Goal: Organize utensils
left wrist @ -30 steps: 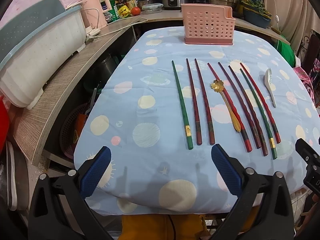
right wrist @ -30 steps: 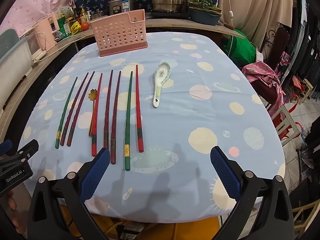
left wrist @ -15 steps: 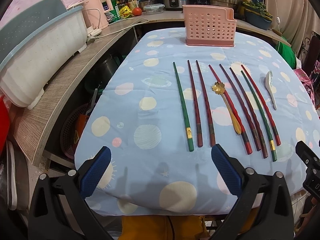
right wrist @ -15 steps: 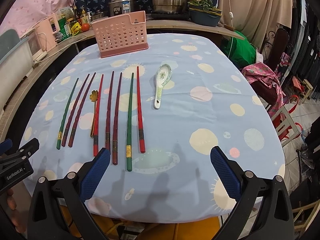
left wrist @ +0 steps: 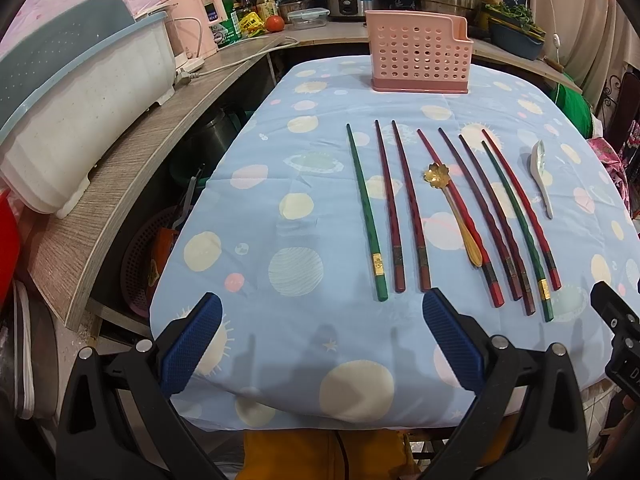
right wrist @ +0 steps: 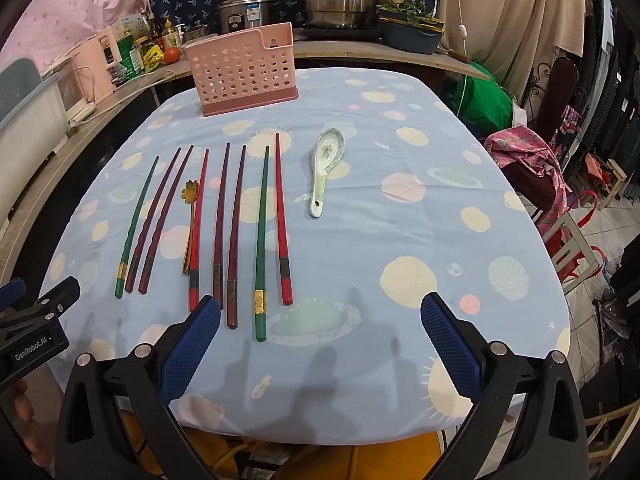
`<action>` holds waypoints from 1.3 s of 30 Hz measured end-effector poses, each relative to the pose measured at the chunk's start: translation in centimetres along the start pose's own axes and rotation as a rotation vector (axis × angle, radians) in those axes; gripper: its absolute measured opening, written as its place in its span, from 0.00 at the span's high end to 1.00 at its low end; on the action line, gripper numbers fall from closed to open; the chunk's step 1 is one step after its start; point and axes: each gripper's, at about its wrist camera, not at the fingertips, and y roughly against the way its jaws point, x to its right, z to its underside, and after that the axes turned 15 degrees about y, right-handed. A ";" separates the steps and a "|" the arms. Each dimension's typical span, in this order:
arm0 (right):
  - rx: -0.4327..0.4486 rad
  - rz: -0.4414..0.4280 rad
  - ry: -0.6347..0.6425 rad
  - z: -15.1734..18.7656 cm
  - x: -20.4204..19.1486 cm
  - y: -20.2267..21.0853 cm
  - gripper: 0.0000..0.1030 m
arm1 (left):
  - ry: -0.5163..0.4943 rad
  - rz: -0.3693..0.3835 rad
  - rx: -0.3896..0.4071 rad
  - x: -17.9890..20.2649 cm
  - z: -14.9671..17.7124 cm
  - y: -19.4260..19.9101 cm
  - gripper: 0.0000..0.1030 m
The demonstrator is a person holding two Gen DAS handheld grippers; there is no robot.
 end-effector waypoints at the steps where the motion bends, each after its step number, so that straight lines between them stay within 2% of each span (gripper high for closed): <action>1: 0.000 0.000 -0.001 0.0 0.0 0.0 0.07 | -0.001 -0.001 0.001 0.0 0.1 0.0 0.07; 39: -0.001 -0.002 -0.002 0.0 0.1 -0.2 0.07 | -0.008 -0.004 0.002 0.3 0.2 0.0 0.07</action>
